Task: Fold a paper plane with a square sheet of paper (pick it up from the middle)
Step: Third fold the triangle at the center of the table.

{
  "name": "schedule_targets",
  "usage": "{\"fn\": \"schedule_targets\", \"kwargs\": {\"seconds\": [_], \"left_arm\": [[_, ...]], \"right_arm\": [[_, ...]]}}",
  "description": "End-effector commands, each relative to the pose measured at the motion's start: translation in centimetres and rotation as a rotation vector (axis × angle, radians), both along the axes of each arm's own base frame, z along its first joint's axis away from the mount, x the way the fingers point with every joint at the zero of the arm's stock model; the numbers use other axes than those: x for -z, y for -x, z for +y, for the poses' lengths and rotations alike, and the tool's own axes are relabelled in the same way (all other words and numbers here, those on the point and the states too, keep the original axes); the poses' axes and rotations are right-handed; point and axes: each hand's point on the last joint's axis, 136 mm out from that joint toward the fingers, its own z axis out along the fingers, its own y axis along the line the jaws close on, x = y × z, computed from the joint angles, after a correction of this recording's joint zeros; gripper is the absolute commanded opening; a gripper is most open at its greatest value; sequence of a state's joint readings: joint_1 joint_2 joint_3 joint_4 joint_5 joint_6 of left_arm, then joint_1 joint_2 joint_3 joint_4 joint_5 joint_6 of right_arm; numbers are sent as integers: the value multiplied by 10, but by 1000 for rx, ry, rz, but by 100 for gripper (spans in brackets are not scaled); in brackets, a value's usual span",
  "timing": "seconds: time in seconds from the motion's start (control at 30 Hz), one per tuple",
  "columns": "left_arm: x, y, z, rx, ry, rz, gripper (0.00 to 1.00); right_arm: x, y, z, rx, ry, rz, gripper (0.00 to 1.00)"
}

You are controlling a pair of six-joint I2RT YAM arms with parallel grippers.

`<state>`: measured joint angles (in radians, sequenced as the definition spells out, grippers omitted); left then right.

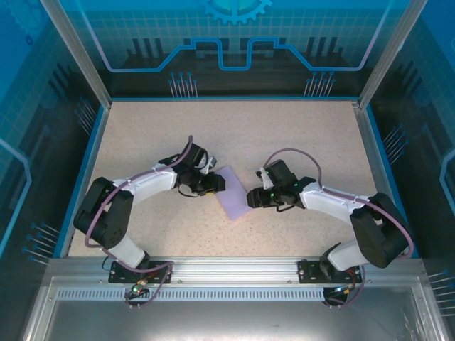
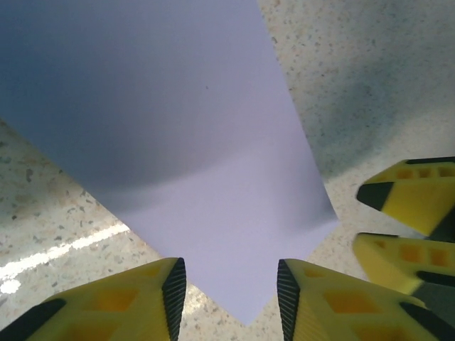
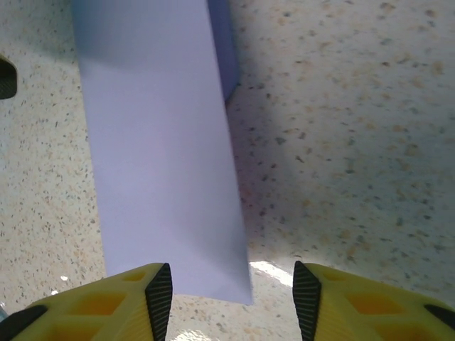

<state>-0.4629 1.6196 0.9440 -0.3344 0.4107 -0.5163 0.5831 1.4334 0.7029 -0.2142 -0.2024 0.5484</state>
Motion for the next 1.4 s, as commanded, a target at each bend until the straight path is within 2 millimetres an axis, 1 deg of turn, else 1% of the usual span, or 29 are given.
{"fn": "schedule_targets", "kwargs": {"seconds": [0.0,0.07,0.2,0.33,0.47,0.57,0.7,0.93,1.17,1.37], "left_arm": [[5,-11,1,14,-66,-45,37],[13,-13,2,18,-84,-34,35],[21,-13,1,34,-100,-19,32],[26,-12,1,42,-111,-13,30],[32,-11,3,48,-122,-2,29],[37,-11,3,51,-130,4,29],[42,-10,5,57,-146,11,28],[48,-12,5,66,-160,19,27],[53,-11,7,73,-171,28,27],[56,-10,6,77,-172,35,25]], "right_arm": [[-6,-1,2,38,-98,34,53],[-4,-1,3,44,-127,51,53],[0,-1,10,33,-161,83,53],[6,0,15,20,-177,113,52],[7,-1,17,15,-181,120,50],[3,-1,21,6,-204,122,45],[-2,0,24,-1,-223,122,33],[-7,2,29,-15,-233,121,18],[-18,2,36,-29,-240,102,14],[-25,2,48,-57,-238,89,12]]}}
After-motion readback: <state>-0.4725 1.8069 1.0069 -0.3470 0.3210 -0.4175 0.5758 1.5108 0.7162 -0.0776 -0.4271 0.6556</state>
